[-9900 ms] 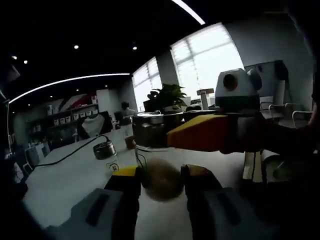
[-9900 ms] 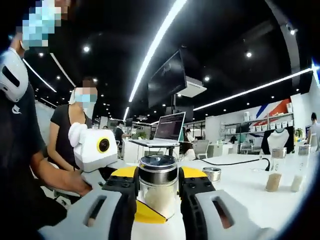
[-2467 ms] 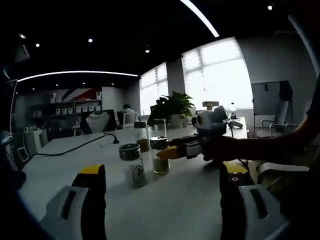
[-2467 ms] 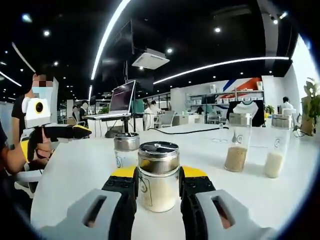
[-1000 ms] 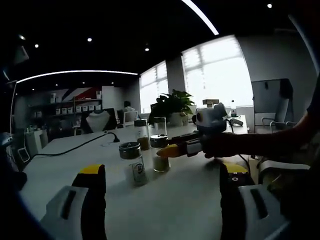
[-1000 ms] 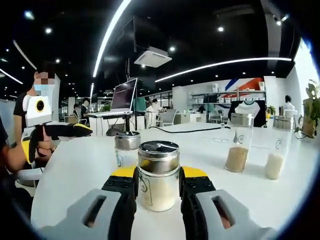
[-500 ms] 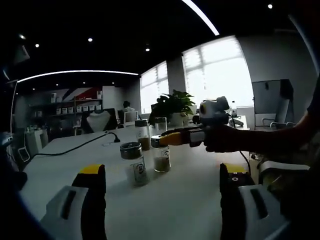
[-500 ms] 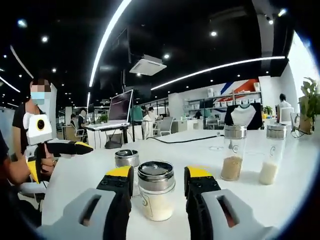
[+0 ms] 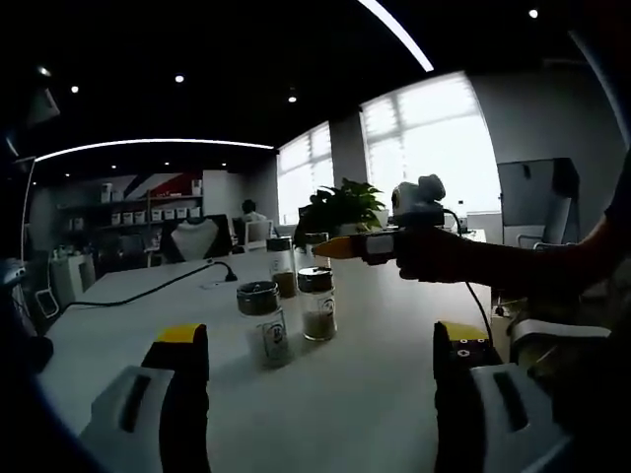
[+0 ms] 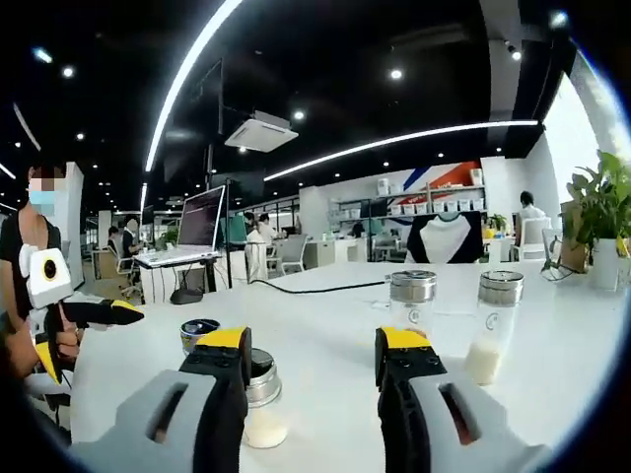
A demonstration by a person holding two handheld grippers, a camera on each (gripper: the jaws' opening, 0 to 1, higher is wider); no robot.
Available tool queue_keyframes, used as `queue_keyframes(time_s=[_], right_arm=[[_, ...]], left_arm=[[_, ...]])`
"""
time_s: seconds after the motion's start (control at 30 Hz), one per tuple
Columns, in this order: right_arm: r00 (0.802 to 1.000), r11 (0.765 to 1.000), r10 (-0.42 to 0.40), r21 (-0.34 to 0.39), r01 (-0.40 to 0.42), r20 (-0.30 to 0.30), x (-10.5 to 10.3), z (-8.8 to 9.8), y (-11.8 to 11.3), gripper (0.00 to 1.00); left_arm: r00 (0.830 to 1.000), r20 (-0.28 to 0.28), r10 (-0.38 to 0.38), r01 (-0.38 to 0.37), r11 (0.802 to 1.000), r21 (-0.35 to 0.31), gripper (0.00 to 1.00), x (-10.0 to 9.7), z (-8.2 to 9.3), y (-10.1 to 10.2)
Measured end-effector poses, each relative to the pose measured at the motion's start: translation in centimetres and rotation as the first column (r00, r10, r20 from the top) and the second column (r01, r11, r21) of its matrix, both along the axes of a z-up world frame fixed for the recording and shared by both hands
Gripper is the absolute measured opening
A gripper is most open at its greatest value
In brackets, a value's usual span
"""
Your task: Rotate the seasoning bottle until the label or dispensing opening points toward the visible target arrow and the bottle remains upright within the marked orientation range
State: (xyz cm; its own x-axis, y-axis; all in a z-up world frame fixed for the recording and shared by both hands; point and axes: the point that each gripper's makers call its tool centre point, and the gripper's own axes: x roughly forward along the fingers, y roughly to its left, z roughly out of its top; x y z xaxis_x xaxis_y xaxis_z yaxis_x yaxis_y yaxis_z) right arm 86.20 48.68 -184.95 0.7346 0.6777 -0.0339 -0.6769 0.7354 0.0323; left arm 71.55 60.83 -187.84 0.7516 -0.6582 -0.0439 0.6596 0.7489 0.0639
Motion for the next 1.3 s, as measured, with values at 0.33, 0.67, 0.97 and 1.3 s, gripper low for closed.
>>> queue_keyframes(time_s=[0.33,0.67,0.97,1.3], right_arm=[[0.998,0.997,-0.063,-0.044,0.063,0.004,3.2,-0.8,-1.2,0.45],[0.989,0.989,-0.143,-0.037,0.144,0.041,6.8,-0.6,-1.7,0.45],[0.981,0.979,-0.183,-0.077,0.188,0.066,9.3,-1.2,-1.9,0.44],[0.976,0.968,-0.208,-0.13,0.215,0.063,11.7,-2.7,-2.2,0.45]], left_arm=[[1.0,-0.002,0.002,-0.002,1.0,0.009,1.0,0.0,-0.2,-0.2],[1.0,-0.001,0.002,-0.002,1.0,0.012,1.0,-0.1,-0.2,-0.2],[1.0,-0.002,0.0,0.0,1.0,0.014,1.0,-0.1,-0.2,-0.1],[1.0,-0.004,0.004,-0.004,1.0,0.016,1.0,0.1,-0.3,0.1]])
